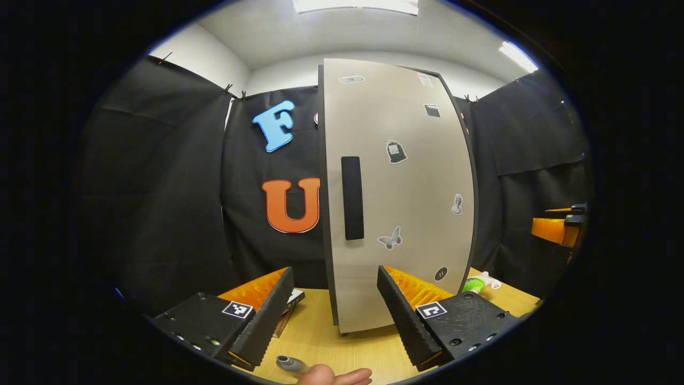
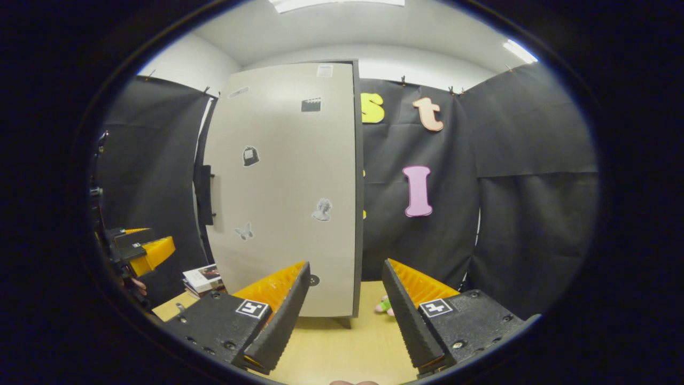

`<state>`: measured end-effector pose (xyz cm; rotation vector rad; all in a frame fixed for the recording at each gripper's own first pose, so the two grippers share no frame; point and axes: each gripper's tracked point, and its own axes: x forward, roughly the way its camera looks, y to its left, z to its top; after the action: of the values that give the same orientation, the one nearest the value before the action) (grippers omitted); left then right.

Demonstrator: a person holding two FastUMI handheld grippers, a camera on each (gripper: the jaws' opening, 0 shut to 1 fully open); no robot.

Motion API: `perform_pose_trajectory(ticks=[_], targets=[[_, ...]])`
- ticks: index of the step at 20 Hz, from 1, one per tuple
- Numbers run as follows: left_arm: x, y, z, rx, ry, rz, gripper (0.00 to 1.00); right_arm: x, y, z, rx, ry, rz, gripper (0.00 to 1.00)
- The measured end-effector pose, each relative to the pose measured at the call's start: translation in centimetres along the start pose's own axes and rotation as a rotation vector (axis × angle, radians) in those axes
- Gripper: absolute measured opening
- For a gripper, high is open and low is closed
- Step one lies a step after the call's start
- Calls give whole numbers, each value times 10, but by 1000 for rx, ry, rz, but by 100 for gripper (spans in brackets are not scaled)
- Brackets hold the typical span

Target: Open the cabinet door with the right hand, grasp the bottle in the cabinet with the left hand and place it on the coaster, then close the cabinet door with the right hand.

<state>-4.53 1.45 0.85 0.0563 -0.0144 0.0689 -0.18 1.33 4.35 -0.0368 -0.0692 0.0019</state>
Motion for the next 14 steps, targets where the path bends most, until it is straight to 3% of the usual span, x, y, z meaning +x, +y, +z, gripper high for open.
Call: perform_pose_trajectory(ticks=[14], targets=[[-1,1,5,4,-15,4,95,10,6,-4,-12,-18,11,88]])
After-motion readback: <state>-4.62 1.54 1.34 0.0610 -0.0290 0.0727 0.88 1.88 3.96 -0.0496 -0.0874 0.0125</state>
